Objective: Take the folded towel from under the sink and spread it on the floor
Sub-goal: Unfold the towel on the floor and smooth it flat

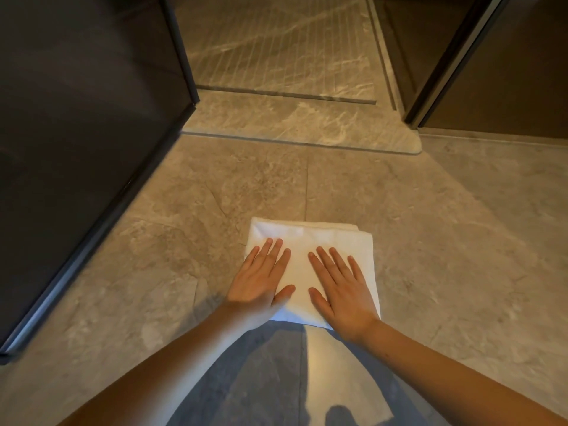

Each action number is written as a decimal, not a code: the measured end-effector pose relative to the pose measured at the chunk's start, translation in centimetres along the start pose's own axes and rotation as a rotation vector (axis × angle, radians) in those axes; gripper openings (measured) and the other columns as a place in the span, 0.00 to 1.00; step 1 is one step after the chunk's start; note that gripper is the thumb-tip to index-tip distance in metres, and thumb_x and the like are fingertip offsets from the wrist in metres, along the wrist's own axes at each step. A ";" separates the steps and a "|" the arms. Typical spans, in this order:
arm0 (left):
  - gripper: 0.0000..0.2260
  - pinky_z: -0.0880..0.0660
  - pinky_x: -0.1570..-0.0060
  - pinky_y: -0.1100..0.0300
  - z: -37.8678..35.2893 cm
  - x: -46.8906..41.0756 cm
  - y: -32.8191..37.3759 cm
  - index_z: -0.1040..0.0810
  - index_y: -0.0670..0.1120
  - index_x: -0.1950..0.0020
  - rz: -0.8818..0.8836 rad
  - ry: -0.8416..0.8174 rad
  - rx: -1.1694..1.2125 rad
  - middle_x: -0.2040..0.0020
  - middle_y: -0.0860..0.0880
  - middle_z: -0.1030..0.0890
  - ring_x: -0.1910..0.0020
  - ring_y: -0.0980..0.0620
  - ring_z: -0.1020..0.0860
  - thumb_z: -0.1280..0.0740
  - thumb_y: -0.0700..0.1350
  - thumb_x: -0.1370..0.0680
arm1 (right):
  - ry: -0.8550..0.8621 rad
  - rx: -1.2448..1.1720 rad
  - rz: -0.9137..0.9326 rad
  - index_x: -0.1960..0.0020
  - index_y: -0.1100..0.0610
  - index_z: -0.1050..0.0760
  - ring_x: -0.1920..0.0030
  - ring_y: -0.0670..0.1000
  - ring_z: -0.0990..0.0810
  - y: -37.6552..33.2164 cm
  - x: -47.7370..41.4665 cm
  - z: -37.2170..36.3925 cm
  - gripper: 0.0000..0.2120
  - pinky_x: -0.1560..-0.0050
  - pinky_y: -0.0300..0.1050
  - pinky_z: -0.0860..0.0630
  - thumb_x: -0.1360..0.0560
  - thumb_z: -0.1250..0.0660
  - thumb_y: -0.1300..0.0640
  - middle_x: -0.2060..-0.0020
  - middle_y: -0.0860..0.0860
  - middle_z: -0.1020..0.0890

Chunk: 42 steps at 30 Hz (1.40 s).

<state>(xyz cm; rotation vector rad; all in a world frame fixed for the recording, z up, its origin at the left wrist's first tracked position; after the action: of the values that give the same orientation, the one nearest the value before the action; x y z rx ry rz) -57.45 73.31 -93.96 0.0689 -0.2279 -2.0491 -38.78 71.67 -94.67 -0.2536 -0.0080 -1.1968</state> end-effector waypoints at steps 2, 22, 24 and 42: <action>0.31 0.62 0.27 0.53 0.2 -0.4 -0.7 0.48 0.47 0.21 -0.025 -0.031 0.041 0.22 0.48 0.56 0.23 0.48 0.58 0.53 0.61 0.20 | 0.000 -0.069 0.030 0.21 0.47 0.56 0.22 0.49 0.58 0.3 -0.4 1.0 0.29 0.23 0.51 0.60 0.19 0.56 0.39 0.22 0.46 0.52; 0.22 0.30 0.48 0.54 4.8 -8.4 -6.7 0.24 0.45 0.36 0.246 -0.065 0.328 0.44 0.46 0.22 0.42 0.45 0.27 0.27 0.52 0.28 | -0.136 -0.271 -0.067 0.32 0.53 0.28 0.38 0.53 0.29 7.1 -10.7 5.2 0.33 0.44 0.44 0.32 0.32 0.25 0.42 0.43 0.52 0.24; 0.16 0.29 0.56 0.57 5.4 -8.0 -6.7 0.21 0.47 0.43 0.266 -0.025 0.483 0.49 0.49 0.20 0.49 0.49 0.23 0.26 0.48 0.28 | -0.078 -0.281 -0.057 0.37 0.52 0.24 0.42 0.54 0.29 6.9 -10.5 5.6 0.27 0.49 0.43 0.34 0.32 0.25 0.44 0.47 0.52 0.24; 0.10 0.26 0.59 0.72 11.6 0.6 -2.2 0.18 0.57 0.51 0.185 0.113 1.048 0.53 0.61 0.17 0.52 0.65 0.21 0.24 0.46 0.30 | 0.015 -0.901 -0.005 0.54 0.56 0.15 0.58 0.47 0.16 3.3 0.9 13.7 0.10 0.58 0.41 0.21 0.34 0.22 0.56 0.60 0.48 0.14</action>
<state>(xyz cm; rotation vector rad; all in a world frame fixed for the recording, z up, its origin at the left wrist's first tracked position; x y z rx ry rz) -61.34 75.34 -82.95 0.7679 -1.1621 -1.5401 -33.63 74.74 -81.86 -1.0303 0.5536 -1.1433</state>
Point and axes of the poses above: each hand's wrist, its own x-axis away from the middle knuckle, its own z-axis out of the back of the hand, y = z × x, the point moved 4 cm from there along -x, towards the middle knuckle
